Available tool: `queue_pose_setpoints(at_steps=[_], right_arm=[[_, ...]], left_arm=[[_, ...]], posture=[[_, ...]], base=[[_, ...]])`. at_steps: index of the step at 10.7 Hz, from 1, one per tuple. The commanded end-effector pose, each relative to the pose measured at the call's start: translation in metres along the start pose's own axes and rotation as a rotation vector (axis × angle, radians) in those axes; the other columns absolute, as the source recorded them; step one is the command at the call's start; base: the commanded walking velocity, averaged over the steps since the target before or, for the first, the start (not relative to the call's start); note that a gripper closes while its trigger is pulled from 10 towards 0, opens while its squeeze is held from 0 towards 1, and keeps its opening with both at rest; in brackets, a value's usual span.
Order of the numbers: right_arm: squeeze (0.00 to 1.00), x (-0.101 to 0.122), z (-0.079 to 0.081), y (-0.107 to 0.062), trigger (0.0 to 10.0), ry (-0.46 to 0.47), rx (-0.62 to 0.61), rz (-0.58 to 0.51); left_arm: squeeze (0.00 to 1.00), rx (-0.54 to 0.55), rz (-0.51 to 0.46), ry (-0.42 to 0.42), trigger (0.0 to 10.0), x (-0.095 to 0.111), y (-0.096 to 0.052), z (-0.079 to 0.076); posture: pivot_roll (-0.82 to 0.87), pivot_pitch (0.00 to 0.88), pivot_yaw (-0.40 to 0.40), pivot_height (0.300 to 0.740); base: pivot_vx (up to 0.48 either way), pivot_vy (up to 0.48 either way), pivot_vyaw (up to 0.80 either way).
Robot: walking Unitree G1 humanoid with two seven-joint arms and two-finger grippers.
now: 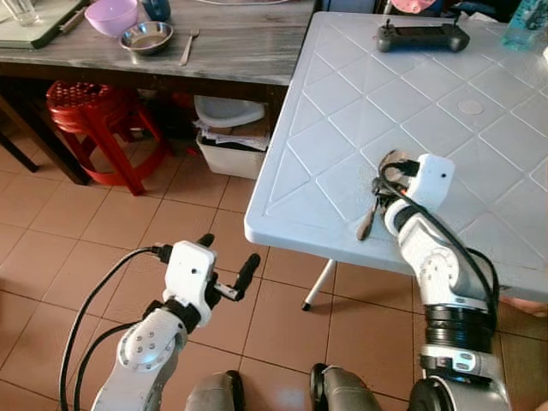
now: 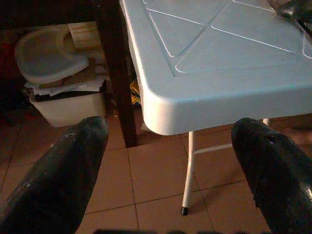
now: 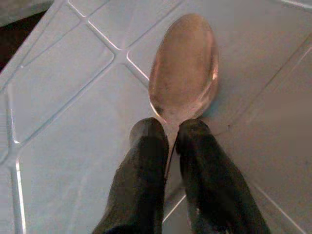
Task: Setting the table
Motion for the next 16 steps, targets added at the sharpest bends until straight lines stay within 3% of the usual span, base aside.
queue_pose_setpoints(at_steps=[1,3,4,5,6,7,8,9,10,11,12,13,16], right_arm=[[0.00,-0.082,-0.035,-0.006,10.0,0.057,-0.125,0.342],[0.04,-0.080,-0.038,-0.006,10.0,0.054,-0.113,0.342],[1.00,-0.076,-0.034,-0.003,10.0,0.003,-0.075,0.334],[1.00,-0.067,-0.027,0.001,10.0,-0.107,-0.010,0.323],[0.24,-0.063,-0.027,0.004,10.0,-0.144,0.008,0.322],[0.00,-0.063,-0.032,0.004,10.0,-0.165,0.003,0.340],[0.00,-0.069,-0.037,0.003,4.9,-0.151,-0.010,0.378],[0.00,-0.071,-0.039,0.003,1.4,-0.134,-0.015,0.396],[0.00,-0.075,-0.042,0.001,0.0,-0.066,-0.040,0.433],[0.00,-0.077,-0.041,0.000,0.0,-0.026,-0.041,0.460],[0.00,-0.080,-0.041,-0.002,0.4,-0.035,-0.040,0.485],[0.00,-0.081,-0.044,-0.004,0.0,-0.053,-0.047,0.495],[0.00,-0.091,-0.064,-0.015,0.0,-0.050,-0.098,0.544]], left_arm=[[0.00,-0.007,0.004,0.017,10.0,0.001,-0.001,0.002],[0.00,-0.014,-0.001,0.029,10.0,0.002,0.000,0.003],[0.00,-0.010,-0.003,0.032,10.0,0.002,0.001,0.005],[0.00,-0.009,-0.005,0.034,10.0,0.003,0.003,0.006],[0.00,-0.007,-0.005,0.035,10.0,0.003,0.003,0.006],[0.00,-0.011,-0.003,0.037,10.0,0.003,0.002,0.005],[0.00,-0.020,0.002,0.039,10.0,0.001,0.002,0.004],[0.00,-0.023,0.003,0.040,10.0,0.001,0.002,0.004],[0.00,-0.051,0.002,0.043,10.0,0.001,0.003,0.002],[0.00,-0.078,0.008,0.041,10.0,0.000,0.004,-0.001],[0.00,-0.107,0.016,0.057,10.0,-0.003,0.004,-0.004],[0.00,-0.107,0.019,0.064,10.0,-0.003,0.004,-0.004],[0.00,-0.114,0.024,0.066,10.0,-0.006,0.002,-0.006]], posture=[[0.09,0.189,0.104,0.740],[0.09,0.186,0.104,0.740],[0.09,0.184,0.105,0.740],[0.09,0.184,0.102,0.740],[0.10,0.190,0.102,0.740],[0.10,0.190,0.101,0.740],[0.09,0.186,0.097,0.740],[0.09,0.186,0.096,0.740],[0.09,0.183,0.096,0.740],[0.09,0.183,0.097,0.740],[0.08,0.182,0.098,0.740],[0.08,0.186,0.096,0.740],[0.08,0.195,0.084,0.740]], base=[[0.000,0.000,0.00],[0.000,0.000,0.00],[0.000,0.000,0.00],[0.000,0.000,0.00],[0.000,0.000,0.00],[0.000,0.000,0.00],[0.000,0.000,0.00],[0.000,0.000,0.00],[0.000,0.000,0.00],[0.000,0.000,0.00],[0.000,0.000,0.00],[0.000,0.000,0.00],[0.000,0.000,0.00]])
Point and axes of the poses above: a point about 5 cm out from each wrist's last joint towards the gripper, its own y axis pointing out of the wrist towards the gripper, its own x axis along the axis of the wrist's last joint, z = x × y, the point moved 4 cm from there along y, pointing out of the wrist towards the gripper, and after that the axes turned 15 degrees about y, right-handed, at the moved point
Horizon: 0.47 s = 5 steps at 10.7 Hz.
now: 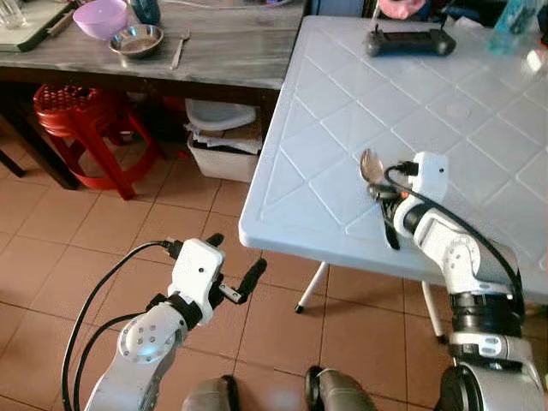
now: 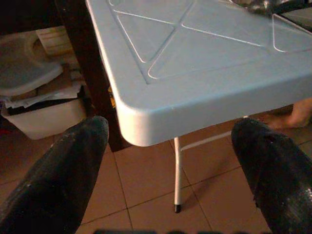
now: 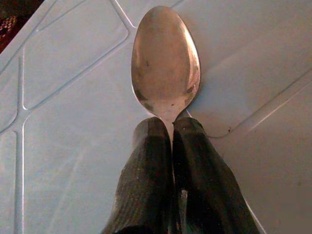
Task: Setting the table
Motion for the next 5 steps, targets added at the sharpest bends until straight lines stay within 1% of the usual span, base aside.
queue_pose_setpoints(at_steps=[1,2,3,4,5], right_arm=[[0.00,-0.099,-0.045,-0.007,0.0,0.086,-0.196,0.371],[0.00,-0.100,-0.050,-0.009,0.0,0.095,-0.225,0.360],[0.00,-0.098,-0.051,-0.010,0.0,0.082,-0.242,0.336],[0.00,-0.089,-0.049,-0.009,0.0,0.040,-0.248,0.280],[0.00,-0.070,-0.034,-0.005,0.0,0.025,-0.214,0.165]], left_arm=[[0.00,-0.016,0.019,0.024,10.0,-0.005,-0.001,-0.004],[0.00,-0.010,0.020,0.023,10.0,-0.005,0.000,-0.003],[0.00,-0.001,0.023,0.023,10.0,-0.005,0.000,-0.001],[0.00,0.030,0.030,0.032,10.0,-0.007,0.000,0.004],[0.00,0.074,0.033,0.043,10.0,-0.008,0.001,0.011]], posture=[[0.08,0.196,0.081,0.740],[0.07,0.197,0.079,0.740],[0.08,0.202,0.075,0.740],[0.07,0.199,0.069,0.740],[0.07,0.199,0.063,0.740]], base=[[0.000,0.000,0.00],[0.000,0.000,0.00],[0.000,0.000,0.00],[0.000,0.000,0.00],[0.000,0.480,0.00]])
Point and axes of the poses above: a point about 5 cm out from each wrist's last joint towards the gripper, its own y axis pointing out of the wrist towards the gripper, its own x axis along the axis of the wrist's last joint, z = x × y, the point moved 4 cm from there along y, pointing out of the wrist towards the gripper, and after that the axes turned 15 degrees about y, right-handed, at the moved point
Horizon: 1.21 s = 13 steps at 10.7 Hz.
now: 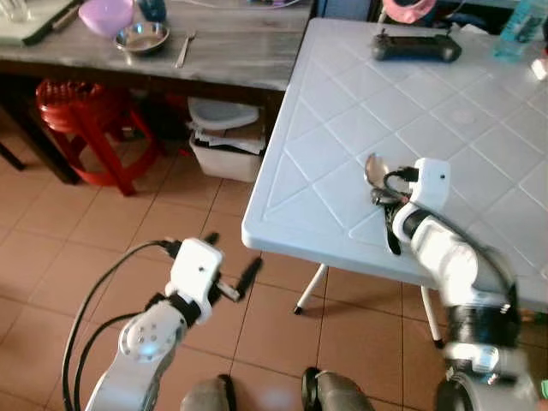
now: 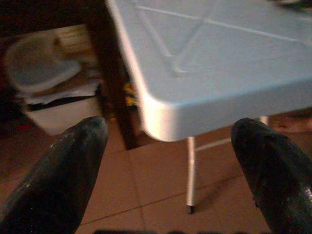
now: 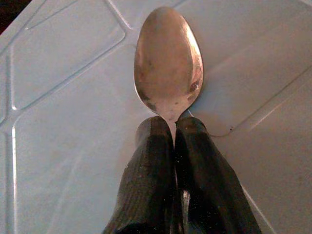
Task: Setting the table
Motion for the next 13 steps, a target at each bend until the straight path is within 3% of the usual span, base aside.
queue_pose_setpoints(at_steps=[1,3,6,7,8,11,13], right_arm=[[0.00,-0.052,-0.017,0.000,0.0,0.011,-0.090,0.171],[0.00,-0.035,-0.008,-0.003,0.0,0.043,-0.109,0.008],[0.00,-0.001,-0.006,-0.009,0.0,0.014,-0.147,-0.229],[0.00,0.003,-0.006,-0.010,0.0,0.005,-0.149,-0.255],[0.00,0.013,-0.022,-0.014,0.0,-0.025,-0.240,-0.319],[0.00,0.015,-0.043,-0.021,0.0,-0.028,-0.344,-0.348],[0.00,0.035,-0.038,-0.023,0.0,-0.076,-0.337,-0.438]], left_arm=[[0.00,0.041,0.015,0.027,10.0,-0.004,-0.001,0.007],[0.00,0.233,0.021,-0.049,10.0,-0.003,-0.003,0.021],[0.00,0.258,-0.006,-0.036,10.0,0.000,0.001,0.020],[0.00,0.259,-0.014,-0.027,10.0,0.001,0.002,0.021],[0.00,0.226,-0.036,-0.065,10.0,0.002,0.005,0.018],[0.00,0.231,-0.067,-0.074,10.0,0.009,0.009,0.019],[0.00,0.232,-0.084,-0.064,10.0,0.013,0.011,0.022]], posture=[[0.06,0.192,0.061,0.740],[0.06,0.163,0.062,0.740],[0.06,0.123,0.069,0.740],[0.05,0.121,0.071,0.740],[0.04,0.111,0.073,0.740],[0.04,0.122,0.067,0.740],[0.04,0.118,0.065,0.740]], base=[[0.000,0.480,0.00],[0.000,0.480,0.00],[0.000,0.480,0.00],[0.000,0.480,0.00],[0.000,0.000,0.00],[0.000,0.000,0.00],[0.000,0.000,0.00]])
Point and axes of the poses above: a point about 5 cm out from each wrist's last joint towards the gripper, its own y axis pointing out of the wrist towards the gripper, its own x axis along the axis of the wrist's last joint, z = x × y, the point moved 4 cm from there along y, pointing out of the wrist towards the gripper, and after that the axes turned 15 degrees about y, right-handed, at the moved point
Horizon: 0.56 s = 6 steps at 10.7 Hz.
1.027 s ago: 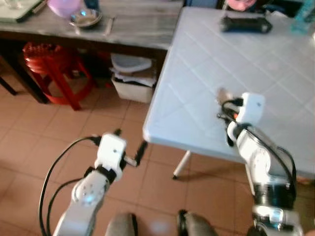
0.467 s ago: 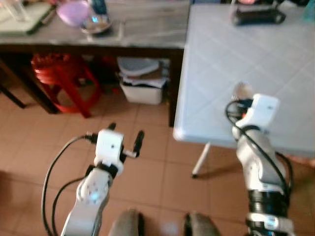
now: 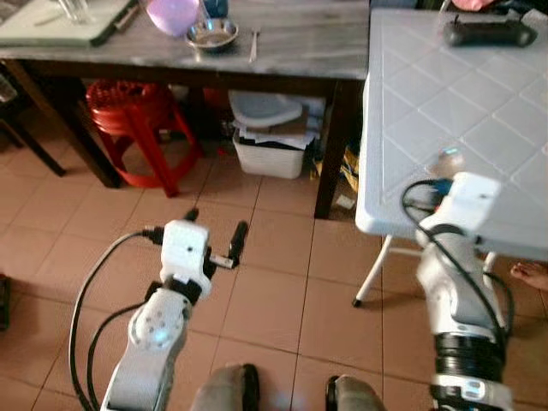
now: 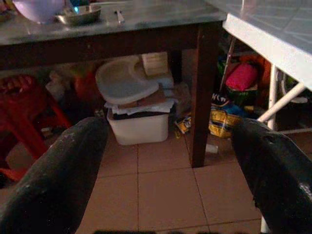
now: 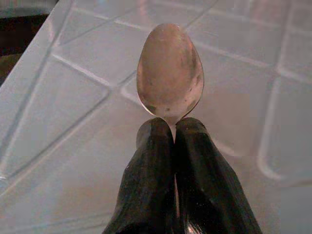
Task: Setting the table
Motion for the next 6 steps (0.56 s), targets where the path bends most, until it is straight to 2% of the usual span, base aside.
queue_pose_setpoints(at_steps=[1,2,3,6], right_arm=[[0.00,0.008,0.005,0.002,0.0,-0.003,0.002,-0.034],[0.00,0.009,0.002,0.003,0.0,-0.010,-0.010,-0.037],[0.00,0.014,0.003,0.003,0.0,-0.035,0.001,-0.069],[0.00,0.024,0.017,0.003,0.0,-0.018,0.062,-0.119]], left_arm=[[0.00,-0.005,0.007,-0.009,10.0,-0.003,-0.001,0.001],[0.00,-0.009,-0.003,0.003,10.0,0.000,-0.002,-0.001],[0.00,-0.021,-0.013,0.000,10.0,0.001,-0.003,-0.003],[0.00,-0.025,-0.028,0.010,10.0,0.004,0.000,-0.004]], posture=[[0.04,0.115,0.065,0.740],[0.04,0.115,0.064,0.740],[0.04,0.111,0.066,0.740],[0.04,0.108,0.072,0.740]], base=[[0.000,0.000,0.00],[0.000,0.000,0.00],[0.412,0.000,0.00],[0.460,0.000,0.00]])
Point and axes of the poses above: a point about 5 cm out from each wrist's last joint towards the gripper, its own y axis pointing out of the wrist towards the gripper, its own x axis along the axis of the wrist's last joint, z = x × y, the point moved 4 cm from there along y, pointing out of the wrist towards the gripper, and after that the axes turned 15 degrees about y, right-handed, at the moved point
